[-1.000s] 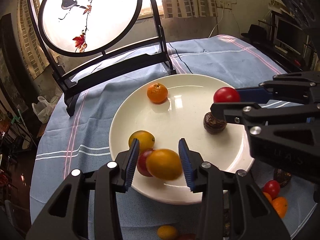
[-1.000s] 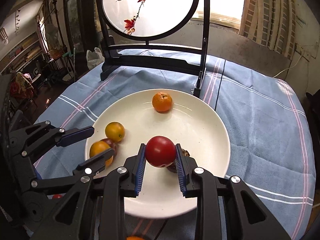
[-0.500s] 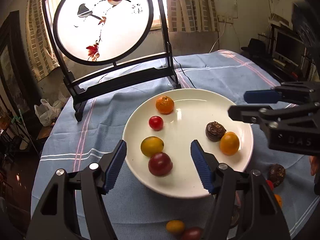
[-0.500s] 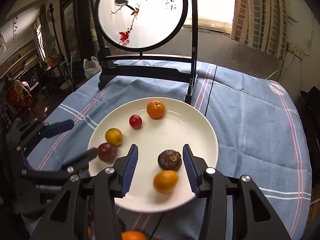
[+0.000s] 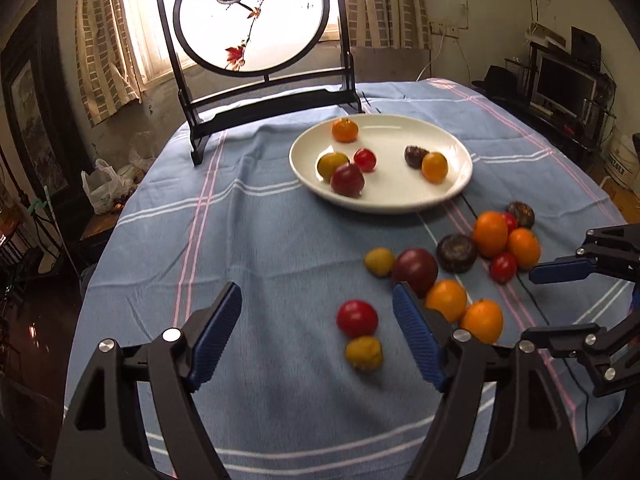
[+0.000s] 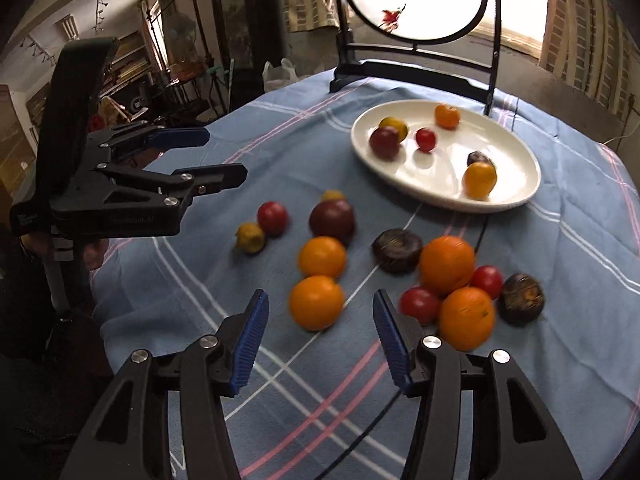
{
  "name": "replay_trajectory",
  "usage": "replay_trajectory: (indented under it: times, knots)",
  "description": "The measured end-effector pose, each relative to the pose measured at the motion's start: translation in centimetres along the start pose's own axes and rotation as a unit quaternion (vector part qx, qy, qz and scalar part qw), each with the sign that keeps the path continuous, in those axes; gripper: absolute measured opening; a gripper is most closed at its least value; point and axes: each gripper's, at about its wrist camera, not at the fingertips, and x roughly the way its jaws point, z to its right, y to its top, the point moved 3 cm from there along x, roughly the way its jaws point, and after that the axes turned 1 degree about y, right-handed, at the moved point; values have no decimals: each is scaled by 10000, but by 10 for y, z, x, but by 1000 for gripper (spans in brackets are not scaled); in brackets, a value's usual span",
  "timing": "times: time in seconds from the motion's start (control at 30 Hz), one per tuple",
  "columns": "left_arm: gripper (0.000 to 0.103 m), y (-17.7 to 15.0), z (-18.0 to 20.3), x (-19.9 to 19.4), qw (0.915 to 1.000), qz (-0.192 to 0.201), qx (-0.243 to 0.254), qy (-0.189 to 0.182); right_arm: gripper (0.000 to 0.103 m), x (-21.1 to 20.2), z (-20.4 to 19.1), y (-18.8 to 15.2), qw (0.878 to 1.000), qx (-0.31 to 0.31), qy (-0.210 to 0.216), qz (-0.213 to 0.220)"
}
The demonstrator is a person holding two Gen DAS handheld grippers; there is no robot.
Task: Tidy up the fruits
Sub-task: 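Grasp a large orange with the right gripper while the left grasps a small yellow fruit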
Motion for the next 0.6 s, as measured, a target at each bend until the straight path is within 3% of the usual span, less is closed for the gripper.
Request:
replay_trajectory:
  times: [0.27,0.33,0.43,0.6]
  knots:
    - [76,-38,12,11,9986,-410,133,-296,54,38,-5,-5,9991,100,-215,-364]
    - [76,-38,18,19,9982,-468,164,-342,38,42,-4,-5,9989,111,-198,-411]
    - [76,-35,24,31,9975,-552,112,-415,38,40,-3,-7,9990,133,-128,-401]
    - [40,-33,25,52,9943,-901,-84,-560,38,27,8,-11,9991,262,-89,-322]
